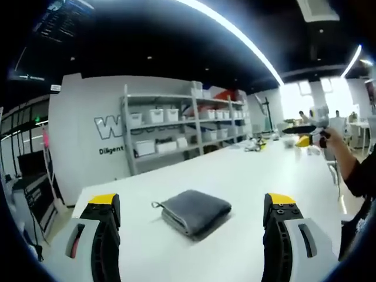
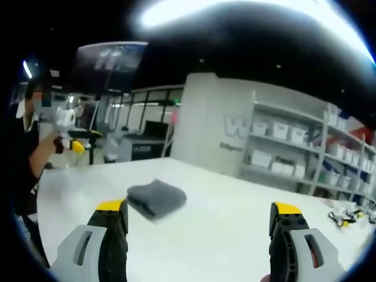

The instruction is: Open the folded towel by lifting each exposed corner and separating the folded layers until the towel lies flat within the target outline without major curled edges

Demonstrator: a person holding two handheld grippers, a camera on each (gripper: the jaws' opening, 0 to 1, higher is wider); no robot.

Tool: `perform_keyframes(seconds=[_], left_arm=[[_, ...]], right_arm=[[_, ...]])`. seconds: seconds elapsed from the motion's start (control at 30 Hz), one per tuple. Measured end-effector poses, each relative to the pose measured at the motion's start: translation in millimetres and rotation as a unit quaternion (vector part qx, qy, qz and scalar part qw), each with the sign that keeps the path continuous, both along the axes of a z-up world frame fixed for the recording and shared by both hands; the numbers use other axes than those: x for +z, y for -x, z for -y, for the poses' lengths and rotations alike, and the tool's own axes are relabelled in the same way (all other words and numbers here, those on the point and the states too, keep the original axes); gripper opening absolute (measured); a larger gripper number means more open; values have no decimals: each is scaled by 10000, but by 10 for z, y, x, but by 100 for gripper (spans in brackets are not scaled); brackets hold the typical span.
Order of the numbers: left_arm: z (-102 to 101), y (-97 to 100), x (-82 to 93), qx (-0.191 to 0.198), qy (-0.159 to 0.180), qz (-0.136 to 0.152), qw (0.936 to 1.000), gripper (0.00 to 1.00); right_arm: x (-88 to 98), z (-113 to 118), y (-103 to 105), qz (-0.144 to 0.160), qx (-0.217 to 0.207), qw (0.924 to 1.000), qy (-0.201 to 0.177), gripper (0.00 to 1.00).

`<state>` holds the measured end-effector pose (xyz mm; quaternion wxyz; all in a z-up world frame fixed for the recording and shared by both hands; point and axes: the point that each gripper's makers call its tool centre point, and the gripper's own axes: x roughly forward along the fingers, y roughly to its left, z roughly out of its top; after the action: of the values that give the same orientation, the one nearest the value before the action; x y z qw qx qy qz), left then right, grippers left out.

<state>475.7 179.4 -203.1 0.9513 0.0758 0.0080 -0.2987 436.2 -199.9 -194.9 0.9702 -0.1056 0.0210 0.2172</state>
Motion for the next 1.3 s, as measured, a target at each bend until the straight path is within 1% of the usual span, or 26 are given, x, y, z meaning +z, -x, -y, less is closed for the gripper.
perform_keyframes(seconds=[0.1, 0.23, 0.33, 0.4, 0.5, 0.6, 0.67, 0.7, 0.83, 0.97, 1.1, 1.2, 1.3], left_arm=[[-20, -65, 14, 19, -19, 1, 10000, 100], [-6, -173, 78, 7, -54, 16, 10000, 100], [19, -225, 86, -14, -58, 14, 10000, 100], [36, -246, 73, -27, -47, 2, 10000, 100], [44, -303, 42, -34, -51, -27, 10000, 100], [23, -379, 10, 34, -110, -33, 9999, 100], [0, -438, -8, 100, -171, -6, 9998, 100], [-5, -465, -16, 107, -180, -9, 9998, 100], [-10, -564, -29, 72, -104, -69, 9999, 100], [-19, -653, -39, 89, -92, -112, 9999, 100], [-51, -750, -2, 127, -92, -135, 9998, 100], [-78, -839, 117, 197, -90, -68, 9997, 100], [-51, -918, 210, 184, -195, -10, 9996, 100]], right_arm=[[24, -32, -52, -17, 43, 10000, 55, 100], [181, -46, -157, 65, 44, 10000, 38, 100], [225, -61, -204, 99, 51, 9999, 18, 100], [208, -80, -236, 98, 57, 9999, 19, 100], [129, -110, -300, 13, 79, 9999, 66, 100], [77, -126, -377, -46, 88, 9999, 72, 100], [60, -138, -435, -48, 91, 9999, 78, 100], [59, -135, -497, -21, 55, 10000, 76, 100], [34, -183, -622, -77, 82, 9999, 112, 100], [59, -250, -731, -78, 154, 9998, 76, 100], [74, -303, -871, -119, 253, 9996, 81, 100], [173, -334, -978, -65, 303, 9995, 32, 100], [276, -379, -1068, -8, 380, 9993, 74, 100]])
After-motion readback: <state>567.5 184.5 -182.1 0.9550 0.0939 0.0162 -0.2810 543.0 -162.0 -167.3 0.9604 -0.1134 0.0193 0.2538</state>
